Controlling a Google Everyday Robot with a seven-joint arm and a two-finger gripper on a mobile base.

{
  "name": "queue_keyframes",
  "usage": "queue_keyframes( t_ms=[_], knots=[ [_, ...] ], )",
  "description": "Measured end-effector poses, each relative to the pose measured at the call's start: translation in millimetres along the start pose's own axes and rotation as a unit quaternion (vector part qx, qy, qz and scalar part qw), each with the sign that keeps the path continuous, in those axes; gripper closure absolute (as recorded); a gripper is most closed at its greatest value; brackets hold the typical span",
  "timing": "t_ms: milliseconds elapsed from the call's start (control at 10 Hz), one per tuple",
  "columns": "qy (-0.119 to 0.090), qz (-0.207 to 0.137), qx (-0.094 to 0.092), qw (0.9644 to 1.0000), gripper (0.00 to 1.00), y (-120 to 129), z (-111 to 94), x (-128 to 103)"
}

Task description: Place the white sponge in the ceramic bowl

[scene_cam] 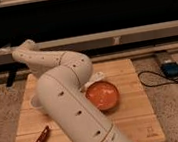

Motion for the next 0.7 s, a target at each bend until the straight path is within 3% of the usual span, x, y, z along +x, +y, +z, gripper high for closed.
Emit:
queue_keyframes(
  t_ms=[700],
  knots=[
    [0.001,0.0,0.0,1.0,0.35,0.4,0.7,0.5]
  ],
)
